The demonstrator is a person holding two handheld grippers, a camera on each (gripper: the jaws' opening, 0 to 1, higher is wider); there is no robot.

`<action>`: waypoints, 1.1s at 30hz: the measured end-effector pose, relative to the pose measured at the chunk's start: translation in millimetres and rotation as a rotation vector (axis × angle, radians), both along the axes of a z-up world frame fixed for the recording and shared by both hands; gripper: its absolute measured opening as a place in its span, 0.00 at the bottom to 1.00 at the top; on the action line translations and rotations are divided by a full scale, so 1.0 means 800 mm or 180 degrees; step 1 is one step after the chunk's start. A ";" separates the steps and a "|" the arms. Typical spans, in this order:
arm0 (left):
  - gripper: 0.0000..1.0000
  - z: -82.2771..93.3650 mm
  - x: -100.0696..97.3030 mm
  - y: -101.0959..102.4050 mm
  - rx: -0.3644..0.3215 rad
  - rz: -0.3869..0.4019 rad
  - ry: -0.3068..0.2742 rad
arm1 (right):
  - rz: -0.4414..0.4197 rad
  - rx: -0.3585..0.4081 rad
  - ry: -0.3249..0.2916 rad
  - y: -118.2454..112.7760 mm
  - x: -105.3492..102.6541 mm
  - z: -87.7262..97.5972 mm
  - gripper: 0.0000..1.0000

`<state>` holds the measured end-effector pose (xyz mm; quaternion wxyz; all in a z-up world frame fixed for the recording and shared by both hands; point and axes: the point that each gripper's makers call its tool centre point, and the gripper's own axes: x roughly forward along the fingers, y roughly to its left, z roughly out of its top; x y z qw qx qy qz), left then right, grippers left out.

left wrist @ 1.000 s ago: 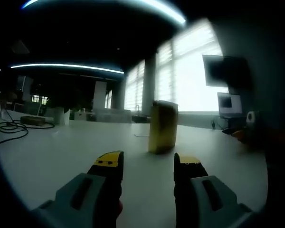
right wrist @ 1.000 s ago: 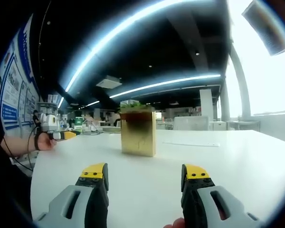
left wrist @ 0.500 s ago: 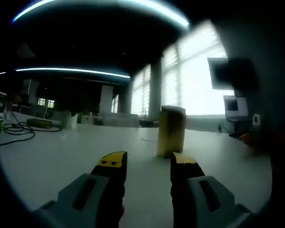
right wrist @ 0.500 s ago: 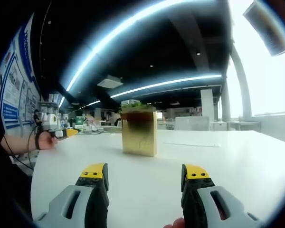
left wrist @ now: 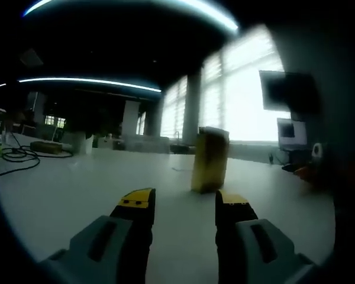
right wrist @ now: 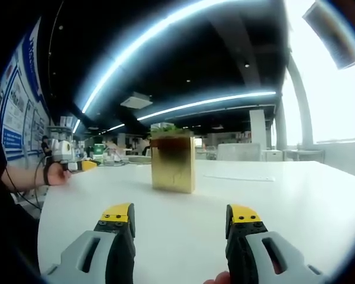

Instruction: Extract single mask from mask box in order stack masks on table

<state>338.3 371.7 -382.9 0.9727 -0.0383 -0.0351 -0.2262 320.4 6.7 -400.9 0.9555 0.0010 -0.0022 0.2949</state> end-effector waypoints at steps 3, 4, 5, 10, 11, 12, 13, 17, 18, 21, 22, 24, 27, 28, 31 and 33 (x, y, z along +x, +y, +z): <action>0.33 -0.001 -0.001 -0.008 0.0127 -0.0053 -0.0019 | -0.0003 -0.0010 0.0006 0.000 0.001 -0.001 0.57; 0.34 -0.001 -0.001 -0.010 0.0152 -0.0060 -0.0028 | -0.0004 -0.0012 0.0007 0.000 0.001 -0.001 0.57; 0.35 0.000 -0.001 -0.012 0.0156 -0.0078 -0.0035 | -0.0004 -0.0013 0.0009 -0.001 0.001 -0.001 0.57; 0.49 0.007 -0.004 -0.023 -0.0039 -0.0220 -0.0003 | -0.0003 -0.0020 0.0036 -0.001 0.002 -0.004 0.57; 0.49 0.008 -0.004 -0.026 -0.0014 -0.0223 -0.0019 | -0.0005 -0.0022 0.0040 -0.001 0.003 -0.004 0.57; 0.49 0.006 -0.003 -0.027 0.0022 -0.0227 -0.0020 | -0.0007 -0.0022 0.0043 -0.002 0.003 -0.004 0.57; 0.49 0.005 -0.002 -0.030 0.0056 -0.0239 -0.0010 | -0.0008 -0.0022 0.0045 -0.002 0.003 -0.004 0.57; 0.48 0.008 0.005 -0.038 0.0074 -0.0306 0.0006 | -0.0007 -0.0018 0.0055 -0.002 0.003 -0.005 0.57; 0.48 0.010 0.007 -0.041 0.0079 -0.0335 0.0000 | -0.0006 -0.0016 0.0056 -0.002 0.003 -0.005 0.57; 0.48 0.017 0.011 -0.047 0.0112 -0.0357 -0.0035 | -0.0001 -0.0013 0.0064 -0.002 0.003 -0.006 0.57; 0.48 0.019 0.014 -0.049 0.0132 -0.0378 -0.0045 | -0.0002 -0.0014 0.0068 -0.002 0.003 -0.006 0.57; 0.47 0.021 0.023 -0.048 0.0155 -0.0404 -0.0062 | -0.0001 -0.0013 0.0075 -0.002 0.003 -0.007 0.57; 0.42 0.024 0.028 -0.057 0.0118 -0.0408 -0.0037 | -0.0003 -0.0008 0.0081 -0.002 0.004 -0.007 0.57; 0.42 0.022 0.036 -0.054 0.0116 -0.0408 -0.0028 | -0.0003 -0.0003 0.0082 -0.002 0.004 -0.007 0.57; 0.43 0.021 0.046 -0.055 0.0091 -0.0416 -0.0006 | -0.0007 0.0007 0.0095 -0.003 0.005 -0.008 0.57; 0.44 0.022 0.054 -0.054 0.0072 -0.0410 0.0003 | -0.0007 0.0006 0.0103 -0.003 0.005 -0.009 0.57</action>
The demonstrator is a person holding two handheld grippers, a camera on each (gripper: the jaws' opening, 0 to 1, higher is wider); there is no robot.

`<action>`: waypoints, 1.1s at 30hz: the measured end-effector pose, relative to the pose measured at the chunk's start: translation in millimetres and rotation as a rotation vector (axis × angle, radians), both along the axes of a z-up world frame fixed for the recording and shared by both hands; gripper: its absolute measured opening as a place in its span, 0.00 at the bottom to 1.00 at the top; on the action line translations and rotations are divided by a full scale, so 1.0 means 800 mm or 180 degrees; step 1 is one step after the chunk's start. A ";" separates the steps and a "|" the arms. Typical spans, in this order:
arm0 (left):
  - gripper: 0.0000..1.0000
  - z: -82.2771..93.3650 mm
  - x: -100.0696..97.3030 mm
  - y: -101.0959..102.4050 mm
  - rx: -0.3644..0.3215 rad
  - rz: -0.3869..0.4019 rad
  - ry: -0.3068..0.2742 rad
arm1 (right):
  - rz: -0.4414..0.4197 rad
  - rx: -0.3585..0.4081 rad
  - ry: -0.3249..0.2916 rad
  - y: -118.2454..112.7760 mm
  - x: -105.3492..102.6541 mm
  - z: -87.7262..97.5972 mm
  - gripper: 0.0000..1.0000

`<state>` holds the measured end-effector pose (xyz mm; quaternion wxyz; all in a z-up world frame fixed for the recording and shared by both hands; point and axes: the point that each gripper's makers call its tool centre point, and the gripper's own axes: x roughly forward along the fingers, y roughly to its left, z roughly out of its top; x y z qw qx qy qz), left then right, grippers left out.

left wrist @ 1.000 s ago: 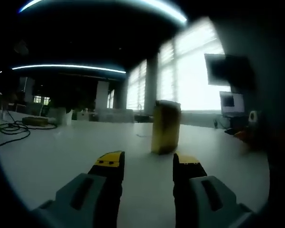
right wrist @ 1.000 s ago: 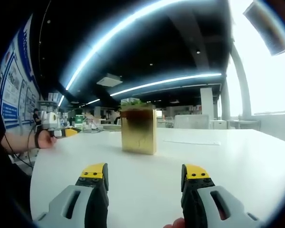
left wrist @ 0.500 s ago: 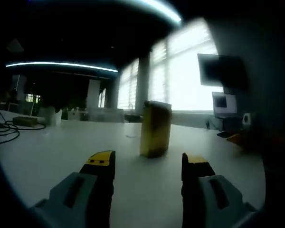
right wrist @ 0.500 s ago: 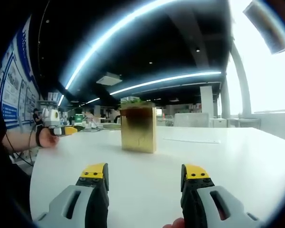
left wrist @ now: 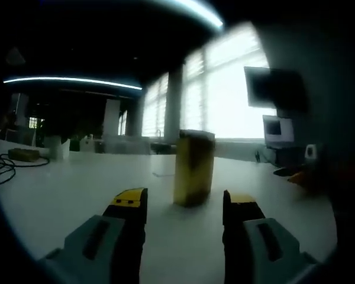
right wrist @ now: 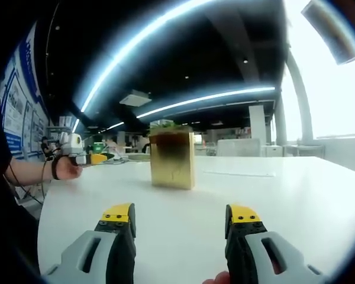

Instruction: Extract single mask from mask box in order stack masks on table

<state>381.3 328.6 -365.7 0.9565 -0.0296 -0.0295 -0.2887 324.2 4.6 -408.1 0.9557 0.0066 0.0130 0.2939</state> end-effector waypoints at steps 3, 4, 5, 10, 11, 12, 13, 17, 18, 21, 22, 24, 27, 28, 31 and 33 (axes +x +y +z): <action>0.44 0.002 0.004 -0.007 0.0005 -0.0002 -0.0006 | 0.0005 0.0004 0.0009 -0.001 0.001 -0.001 0.56; 0.44 0.003 0.007 -0.009 0.0016 -0.0012 -0.0007 | 0.0006 0.0003 0.0013 -0.001 0.001 -0.001 0.56; 0.45 0.002 0.012 -0.009 0.0040 -0.0021 -0.0007 | 0.0004 0.0001 0.0014 -0.001 0.001 -0.001 0.56; 0.45 0.005 0.022 -0.025 0.0133 -0.0112 -0.0040 | 0.0019 -0.0003 0.0004 0.000 0.001 -0.001 0.56; 0.45 0.005 0.025 -0.027 0.0152 -0.0122 -0.0045 | 0.0022 -0.0002 -0.0002 0.000 0.000 0.000 0.56; 0.45 0.004 0.029 -0.029 0.0161 -0.0132 -0.0040 | 0.0023 -0.0004 -0.0006 0.000 0.000 0.000 0.56; 0.45 0.004 0.031 -0.031 0.0162 -0.0141 -0.0032 | 0.0024 -0.0009 -0.0011 0.000 0.000 0.000 0.56; 0.45 0.006 0.032 -0.043 0.0153 -0.0189 -0.0035 | 0.0034 -0.0017 -0.0023 0.001 0.001 0.000 0.56; 0.45 0.006 0.033 -0.046 0.0162 -0.0200 -0.0040 | 0.0037 -0.0017 -0.0024 0.000 0.001 0.000 0.56; 0.45 0.005 0.037 -0.052 0.0157 -0.0231 -0.0045 | 0.0044 -0.0020 -0.0027 0.003 -0.002 0.001 0.56; 0.45 0.005 0.039 -0.054 0.0150 -0.0238 -0.0044 | 0.0046 -0.0021 -0.0029 0.006 -0.004 0.002 0.56; 0.45 0.005 0.044 -0.057 0.0140 -0.0250 -0.0035 | 0.0048 -0.0026 -0.0032 0.009 -0.007 0.004 0.56; 0.45 0.005 0.048 -0.062 0.0141 -0.0261 -0.0032 | 0.0050 -0.0023 -0.0039 0.011 -0.009 0.006 0.56; 0.45 0.004 0.050 -0.064 0.0146 -0.0269 -0.0031 | 0.0050 -0.0023 -0.0040 0.011 -0.009 0.006 0.56; 0.45 0.003 0.056 -0.065 0.0179 -0.0279 -0.0028 | 0.0058 -0.0013 -0.0043 0.013 -0.010 0.007 0.56; 0.45 0.002 0.058 -0.067 0.0194 -0.0283 -0.0024 | 0.0063 -0.0013 -0.0044 0.014 -0.011 0.008 0.56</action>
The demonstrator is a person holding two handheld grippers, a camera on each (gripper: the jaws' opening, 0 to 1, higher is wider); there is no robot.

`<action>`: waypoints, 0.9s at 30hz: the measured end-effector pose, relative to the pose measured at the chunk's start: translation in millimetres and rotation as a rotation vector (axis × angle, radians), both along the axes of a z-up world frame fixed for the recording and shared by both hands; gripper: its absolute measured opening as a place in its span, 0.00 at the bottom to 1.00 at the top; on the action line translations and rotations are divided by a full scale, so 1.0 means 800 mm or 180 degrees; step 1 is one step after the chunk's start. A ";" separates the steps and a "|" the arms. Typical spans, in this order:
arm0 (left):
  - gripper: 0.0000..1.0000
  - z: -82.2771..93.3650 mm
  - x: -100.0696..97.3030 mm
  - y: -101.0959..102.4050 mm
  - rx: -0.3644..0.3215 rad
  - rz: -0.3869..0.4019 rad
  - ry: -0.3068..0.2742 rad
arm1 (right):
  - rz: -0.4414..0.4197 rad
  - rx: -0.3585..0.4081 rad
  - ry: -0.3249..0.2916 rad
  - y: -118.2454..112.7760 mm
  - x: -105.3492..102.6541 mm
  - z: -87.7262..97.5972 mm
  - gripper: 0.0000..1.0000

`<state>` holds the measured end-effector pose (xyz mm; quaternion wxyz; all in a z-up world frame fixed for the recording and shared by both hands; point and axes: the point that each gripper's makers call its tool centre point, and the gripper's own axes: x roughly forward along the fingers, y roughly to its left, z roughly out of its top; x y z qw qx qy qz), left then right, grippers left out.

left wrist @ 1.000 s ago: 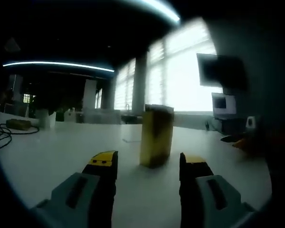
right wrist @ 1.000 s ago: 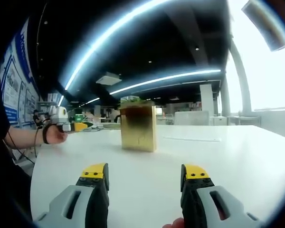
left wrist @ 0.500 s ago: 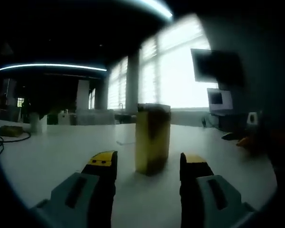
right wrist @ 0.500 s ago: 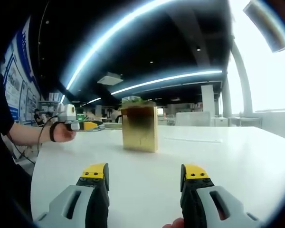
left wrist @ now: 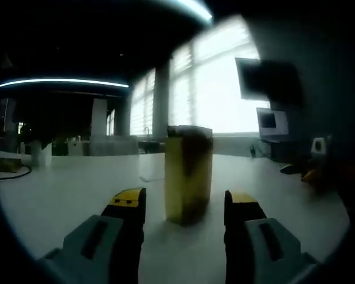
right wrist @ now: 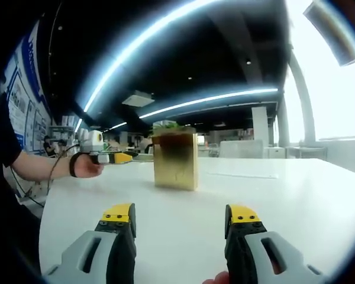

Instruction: Extract single mask from mask box in order stack masks on table

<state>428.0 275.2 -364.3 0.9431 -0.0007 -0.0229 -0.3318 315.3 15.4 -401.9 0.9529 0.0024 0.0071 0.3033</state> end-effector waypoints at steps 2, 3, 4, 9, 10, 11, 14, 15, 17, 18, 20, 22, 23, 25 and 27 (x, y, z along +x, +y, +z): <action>0.45 -0.001 0.006 0.003 0.0000 0.0008 0.0004 | 0.0007 0.0000 -0.0001 0.003 -0.002 0.001 0.56; 0.45 -0.001 0.009 0.002 -0.0005 0.0004 0.0010 | 0.0011 0.0002 -0.0001 0.003 -0.002 0.001 0.56; 0.45 -0.002 0.011 0.000 -0.0008 -0.0001 0.0019 | 0.0014 0.0005 0.0000 0.003 -0.002 0.001 0.56; 0.45 -0.004 0.022 -0.005 -0.0029 -0.0050 0.0041 | 0.0020 0.0009 0.0000 0.004 -0.003 0.002 0.56; 0.45 -0.004 0.021 -0.009 -0.0037 -0.0063 0.0047 | 0.0020 0.0009 0.0000 0.004 -0.003 0.002 0.56; 0.45 -0.004 0.023 -0.011 -0.0042 -0.0070 0.0051 | 0.0021 0.0011 0.0001 0.003 -0.002 0.002 0.56; 0.45 -0.006 0.038 -0.013 -0.0026 -0.0095 0.0071 | 0.0025 0.0010 0.0005 0.004 -0.002 0.002 0.56; 0.45 -0.006 0.036 -0.016 -0.0024 -0.0105 0.0069 | 0.0025 0.0011 0.0006 0.004 -0.002 0.002 0.56; 0.46 -0.007 0.036 -0.021 -0.0015 -0.0122 0.0073 | 0.0029 0.0017 0.0007 0.003 -0.002 0.002 0.56; 0.46 -0.006 0.040 -0.021 -0.0015 -0.0130 0.0074 | 0.0029 0.0023 0.0009 0.002 -0.001 0.001 0.56; 0.46 -0.006 0.041 -0.024 -0.0014 -0.0151 0.0075 | 0.0031 0.0029 0.0010 0.000 0.000 0.001 0.56; 0.45 -0.007 0.047 -0.025 -0.0019 -0.0167 0.0088 | 0.0034 0.0035 0.0011 -0.001 0.001 0.001 0.55; 0.45 -0.008 0.049 -0.025 -0.0022 -0.0172 0.0091 | 0.0035 0.0034 0.0011 -0.001 0.001 0.001 0.55; 0.45 -0.012 0.055 -0.026 -0.0008 -0.0199 0.0099 | 0.0041 0.0036 0.0014 -0.002 0.002 0.000 0.55; 0.45 -0.014 0.055 -0.030 -0.0006 -0.0220 0.0108 | 0.0043 0.0040 0.0016 -0.002 0.002 0.000 0.55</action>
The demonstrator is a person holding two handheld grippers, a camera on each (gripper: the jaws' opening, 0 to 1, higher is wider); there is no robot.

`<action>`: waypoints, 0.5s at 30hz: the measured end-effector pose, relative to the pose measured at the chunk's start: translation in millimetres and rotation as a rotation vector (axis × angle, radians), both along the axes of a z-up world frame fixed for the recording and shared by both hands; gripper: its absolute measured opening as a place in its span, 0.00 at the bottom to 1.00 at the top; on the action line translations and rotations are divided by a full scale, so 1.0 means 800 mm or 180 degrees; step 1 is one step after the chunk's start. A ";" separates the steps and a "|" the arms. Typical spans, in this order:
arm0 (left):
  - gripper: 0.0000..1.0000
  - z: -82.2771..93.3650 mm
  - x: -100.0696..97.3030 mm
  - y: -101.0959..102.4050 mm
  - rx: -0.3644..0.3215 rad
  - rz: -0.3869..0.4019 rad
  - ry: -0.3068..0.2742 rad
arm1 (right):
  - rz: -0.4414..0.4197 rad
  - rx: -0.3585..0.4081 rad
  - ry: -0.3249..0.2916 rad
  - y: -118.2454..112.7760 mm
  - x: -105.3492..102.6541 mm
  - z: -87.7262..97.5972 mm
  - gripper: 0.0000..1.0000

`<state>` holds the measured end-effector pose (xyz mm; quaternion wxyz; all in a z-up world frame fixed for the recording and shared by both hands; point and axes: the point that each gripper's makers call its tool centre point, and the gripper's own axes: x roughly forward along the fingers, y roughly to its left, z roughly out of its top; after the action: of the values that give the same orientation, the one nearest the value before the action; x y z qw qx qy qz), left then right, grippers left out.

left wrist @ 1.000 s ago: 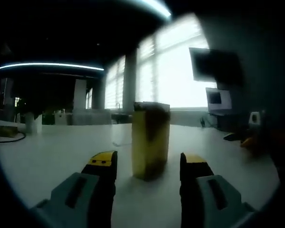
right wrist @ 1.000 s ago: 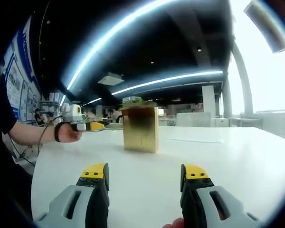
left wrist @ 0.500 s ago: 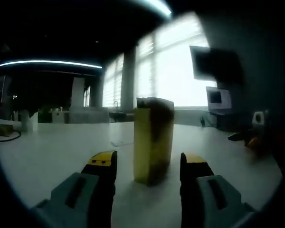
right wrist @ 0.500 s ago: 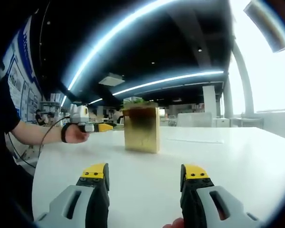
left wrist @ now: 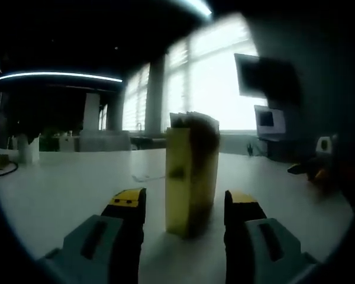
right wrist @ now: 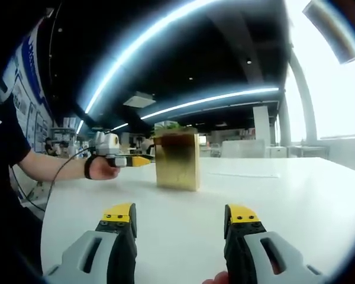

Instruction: Extract single mask from mask box in order stack masks on table

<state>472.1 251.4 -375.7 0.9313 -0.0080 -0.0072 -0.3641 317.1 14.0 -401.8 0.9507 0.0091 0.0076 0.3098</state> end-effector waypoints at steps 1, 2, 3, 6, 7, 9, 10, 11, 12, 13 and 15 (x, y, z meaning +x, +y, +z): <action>0.45 -0.001 0.001 -0.001 0.0007 -0.0005 -0.0002 | -0.0001 0.0001 0.0002 -0.001 0.001 0.000 0.55; 0.45 -0.002 0.002 -0.002 0.0009 -0.0014 -0.0001 | -0.0002 -0.0002 0.0004 -0.002 0.001 -0.001 0.55; 0.45 -0.002 0.004 -0.002 0.0002 -0.0017 -0.0005 | -0.0001 -0.0002 0.0005 -0.002 0.002 -0.001 0.55; 0.45 0.001 0.005 -0.009 -0.0013 -0.0057 -0.0011 | 0.0002 -0.0005 0.0012 -0.002 0.002 -0.002 0.55; 0.45 0.001 0.007 -0.008 -0.0012 -0.0077 -0.0012 | 0.0004 -0.0003 0.0015 -0.002 0.002 -0.002 0.55; 0.45 0.002 0.009 -0.015 -0.0007 -0.0119 -0.0014 | 0.0004 -0.0001 0.0021 -0.002 0.003 -0.003 0.54; 0.45 0.003 0.012 -0.019 -0.0022 -0.0180 -0.0011 | 0.0003 0.0004 0.0022 -0.002 0.002 -0.003 0.54; 0.45 0.004 0.015 -0.020 -0.0012 -0.0207 -0.0017 | 0.0002 0.0008 0.0023 -0.002 0.003 -0.003 0.54; 0.45 0.005 0.016 -0.023 -0.0013 -0.0227 -0.0026 | -0.0002 0.0008 0.0025 -0.003 0.003 -0.003 0.54; 0.45 0.006 0.015 -0.027 -0.0012 -0.0257 -0.0026 | -0.0005 0.0007 0.0029 -0.003 0.003 -0.003 0.54; 0.45 0.005 0.017 -0.032 -0.0007 -0.0331 -0.0030 | -0.0006 0.0014 0.0032 -0.003 0.004 -0.003 0.54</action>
<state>485.9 225.8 -371.7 0.9111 -0.0076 -0.0116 -0.4120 320.1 11.4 -404.4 0.9509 0.0128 0.0118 0.3089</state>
